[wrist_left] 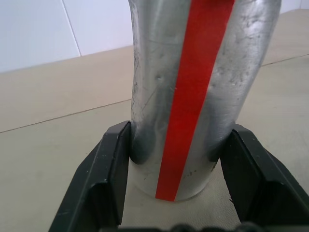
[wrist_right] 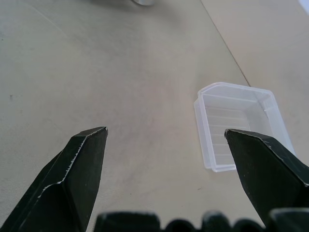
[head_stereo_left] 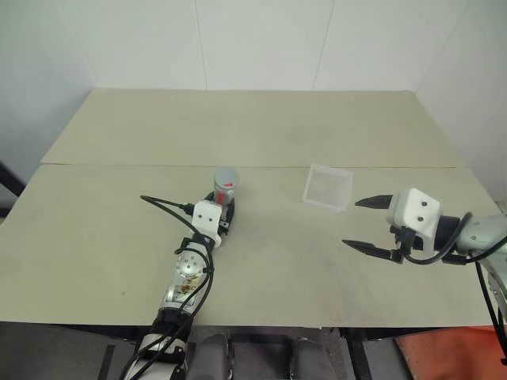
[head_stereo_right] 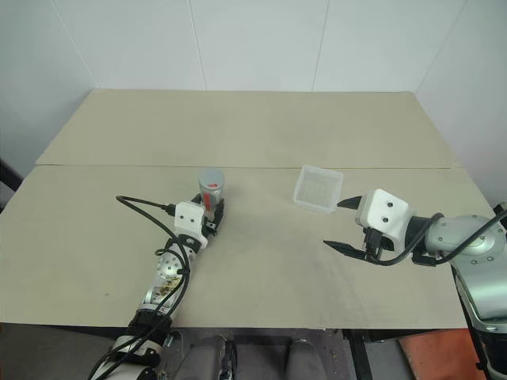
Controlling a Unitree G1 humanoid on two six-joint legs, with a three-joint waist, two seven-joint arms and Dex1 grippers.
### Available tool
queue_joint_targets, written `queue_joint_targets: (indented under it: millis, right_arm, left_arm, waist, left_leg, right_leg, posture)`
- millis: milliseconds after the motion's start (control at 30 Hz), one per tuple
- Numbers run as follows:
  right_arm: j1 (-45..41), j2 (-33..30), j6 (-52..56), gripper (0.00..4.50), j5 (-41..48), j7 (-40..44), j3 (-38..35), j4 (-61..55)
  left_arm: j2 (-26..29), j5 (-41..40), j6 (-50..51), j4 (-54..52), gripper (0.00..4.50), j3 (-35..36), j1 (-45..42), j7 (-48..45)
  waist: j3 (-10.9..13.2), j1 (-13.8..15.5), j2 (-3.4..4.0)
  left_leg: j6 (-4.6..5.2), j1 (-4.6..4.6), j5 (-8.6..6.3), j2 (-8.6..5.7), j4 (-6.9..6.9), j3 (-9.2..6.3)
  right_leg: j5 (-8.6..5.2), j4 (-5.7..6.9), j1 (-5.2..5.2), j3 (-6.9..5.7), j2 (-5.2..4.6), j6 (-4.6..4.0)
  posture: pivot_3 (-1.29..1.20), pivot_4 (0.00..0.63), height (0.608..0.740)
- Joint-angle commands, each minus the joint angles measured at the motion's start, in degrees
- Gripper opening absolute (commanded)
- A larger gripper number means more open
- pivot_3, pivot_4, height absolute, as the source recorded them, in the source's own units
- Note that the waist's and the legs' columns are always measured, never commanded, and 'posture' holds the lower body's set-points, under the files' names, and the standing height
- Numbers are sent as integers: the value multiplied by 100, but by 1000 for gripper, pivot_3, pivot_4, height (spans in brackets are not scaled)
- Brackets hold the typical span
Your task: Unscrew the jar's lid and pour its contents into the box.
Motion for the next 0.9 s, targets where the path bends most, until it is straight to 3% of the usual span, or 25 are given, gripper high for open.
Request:
queue_joint_targets:
  millis: [33, 233, 400, 600, 900]
  right_arm:
    - [-36, -94, -3, 4500, 23, -45, -202, -125]
    - [-33, -94, -1, 4500, -5, -53, -175, -135]
    - [-55, -87, 4, 4500, 25, -67, -204, -221]
    - [-399, 208, 289, 4500, 516, -269, -267, -480]
    - [-931, 1218, 1178, 4500, 1179, -1175, 328, -1209]
  left_arm:
    - [-33, -11, -255, 121, 2429, -32, -43, 17]
    - [-79, -199, -206, 17, 2429, 18, -18, -129]
    - [-277, -1363, 683, -1041, 2429, 69, 145, -949]
    - [267, -2145, 2379, -2762, 2429, -342, 617, -1937]
    - [1154, -2555, 3863, -3969, 2429, -651, 709, -2654]
  waist:
    - [-5, -1, 8]
    - [-7, 0, 11]
    - [0, -7, 1]
    - [2, -103, -2]
    - [2, -103, -2]
  left_leg:
    - [0, 0, 0, 0, 0, 0]
    - [0, 1, 0, 0, 0, 0]
    - [1, -13, 0, 1, 1, -3]
    - [-3, -22, 2, 7, 2, -7]
    - [-4, -17, 2, 8, -2, -11]
  right_leg:
    - [0, 0, 0, 0, 0, 0]
    - [0, -1, 0, 0, 0, 0]
    - [0, -4, -8, -2, 0, 1]
    - [-1, -2, -20, -4, 6, 2]
    - [-2, -2, -17, -1, 10, 1]
  posture:
    - [0, 150, 740]
    - [0, 150, 740]
    - [0, 150, 740]
    - [0, 150, 740]
    - [0, 150, 740]
